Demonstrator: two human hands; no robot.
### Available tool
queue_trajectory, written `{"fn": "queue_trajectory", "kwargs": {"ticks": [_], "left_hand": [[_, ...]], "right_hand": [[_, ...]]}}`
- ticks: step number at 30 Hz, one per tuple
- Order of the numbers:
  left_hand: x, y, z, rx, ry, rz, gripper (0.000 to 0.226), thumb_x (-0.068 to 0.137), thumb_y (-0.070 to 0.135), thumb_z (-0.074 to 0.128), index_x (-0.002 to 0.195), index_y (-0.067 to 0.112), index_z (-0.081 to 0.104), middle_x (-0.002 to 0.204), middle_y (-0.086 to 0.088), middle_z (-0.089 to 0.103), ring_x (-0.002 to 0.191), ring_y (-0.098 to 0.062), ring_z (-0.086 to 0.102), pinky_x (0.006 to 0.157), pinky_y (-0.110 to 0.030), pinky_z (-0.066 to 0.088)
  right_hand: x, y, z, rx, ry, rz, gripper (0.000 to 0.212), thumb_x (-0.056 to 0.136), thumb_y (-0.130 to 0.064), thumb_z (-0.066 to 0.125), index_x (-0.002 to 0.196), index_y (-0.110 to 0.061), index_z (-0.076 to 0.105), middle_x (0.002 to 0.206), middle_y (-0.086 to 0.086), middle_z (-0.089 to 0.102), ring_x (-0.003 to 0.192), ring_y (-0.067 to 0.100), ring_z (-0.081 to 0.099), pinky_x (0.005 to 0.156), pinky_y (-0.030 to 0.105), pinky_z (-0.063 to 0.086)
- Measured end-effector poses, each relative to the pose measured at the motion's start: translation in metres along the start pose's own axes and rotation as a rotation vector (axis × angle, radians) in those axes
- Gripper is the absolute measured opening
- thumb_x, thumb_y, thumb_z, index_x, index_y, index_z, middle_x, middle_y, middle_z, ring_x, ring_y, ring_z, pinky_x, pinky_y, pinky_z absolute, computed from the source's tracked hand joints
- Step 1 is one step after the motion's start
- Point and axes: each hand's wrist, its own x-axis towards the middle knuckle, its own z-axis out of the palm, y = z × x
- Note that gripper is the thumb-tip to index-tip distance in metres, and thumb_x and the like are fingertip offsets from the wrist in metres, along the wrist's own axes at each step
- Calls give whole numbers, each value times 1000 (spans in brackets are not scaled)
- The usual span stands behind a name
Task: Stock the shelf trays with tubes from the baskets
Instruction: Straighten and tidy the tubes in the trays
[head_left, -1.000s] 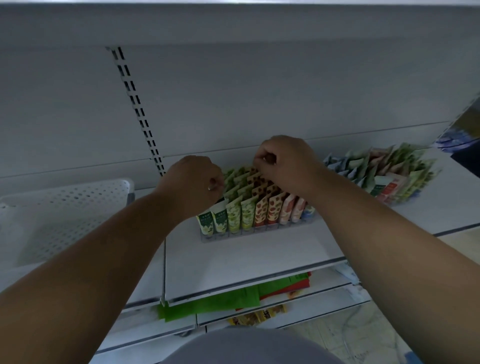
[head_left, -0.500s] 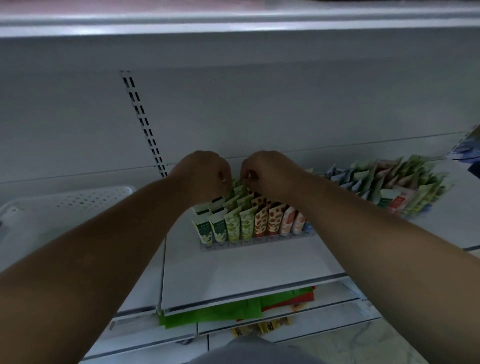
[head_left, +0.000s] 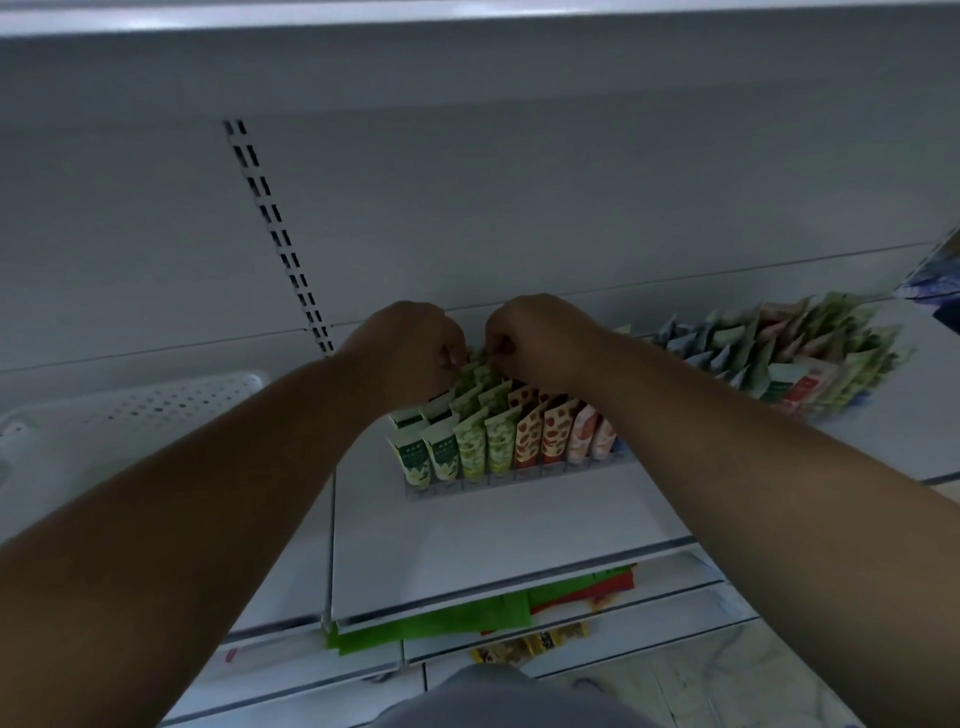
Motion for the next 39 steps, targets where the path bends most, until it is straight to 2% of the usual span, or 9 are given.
{"fn": "queue_trajectory", "kwargs": {"ticks": [9, 13, 18, 20, 23, 28, 32, 35, 39], "left_hand": [[-12, 9, -4, -62, 166, 51, 13, 86, 23, 62, 95, 24, 72, 96, 1, 62, 93, -19, 57, 81, -33, 47], [-17, 26, -2, -78, 238, 104, 9, 87, 25, 63, 91, 24, 71, 92, 5, 62, 88, -14, 56, 76, -24, 40], [-4, 66, 9, -115, 258, 138, 8, 85, 24, 65, 90, 24, 72, 90, 6, 62, 85, -12, 57, 72, -20, 38], [6, 86, 16, -125, 261, 136, 8, 83, 25, 65, 86, 26, 72, 87, 7, 62, 82, -13, 58, 69, -19, 36], [26, 115, 27, -121, 230, 120, 7, 84, 28, 63, 86, 28, 70, 86, 9, 60, 81, -12, 57, 69, -22, 39], [70, 170, 46, -154, 261, 72, 10, 87, 26, 61, 91, 22, 70, 87, 4, 62, 82, -16, 58, 70, -23, 40], [112, 196, 54, -57, 212, -46, 22, 92, 32, 55, 110, 23, 64, 103, -1, 61, 97, -22, 54, 85, -35, 47], [136, 198, 53, 33, 105, -203, 30, 92, 38, 55, 119, 27, 58, 115, -1, 59, 107, -24, 52, 93, -38, 46], [147, 200, 47, 127, 11, -255, 21, 88, 35, 59, 107, 30, 67, 115, -1, 64, 108, -25, 56, 92, -37, 48]], "right_hand": [[-35, 7, -35, 112, 218, 23, 9, 88, -23, 64, 90, -15, 68, 85, -3, 56, 77, 12, 51, 66, 25, 34], [-71, 21, -55, 124, 298, 71, 7, 90, -23, 63, 86, -17, 66, 77, -9, 48, 67, 2, 42, 62, 25, 30], [-102, 49, -68, 100, 331, 99, 5, 89, -24, 64, 88, -19, 66, 79, -7, 51, 69, 2, 46, 63, 24, 34], [-111, 67, -74, 89, 335, 97, 6, 89, -24, 64, 90, -19, 67, 80, -8, 51, 69, 1, 47, 62, 18, 34], [-121, 101, -86, 60, 324, 82, 5, 89, -26, 64, 92, -21, 66, 79, -12, 49, 68, -6, 46, 61, 5, 30], [-126, 172, -107, 44, 282, 27, 6, 88, -28, 66, 90, -23, 66, 81, -10, 53, 70, -5, 49, 61, 4, 31], [-114, 218, -110, 34, 176, -65, 10, 88, -27, 67, 93, -18, 67, 80, -10, 53, 67, -4, 46, 60, 15, 33], [-95, 231, -104, 27, 67, -120, 16, 90, -27, 64, 99, -15, 69, 91, -1, 63, 72, 7, 49, 63, 23, 33], [-71, 232, -92, 21, -45, -208, 14, 90, -26, 64, 97, -16, 71, 96, 1, 67, 79, 12, 55, 66, 22, 32]]}}
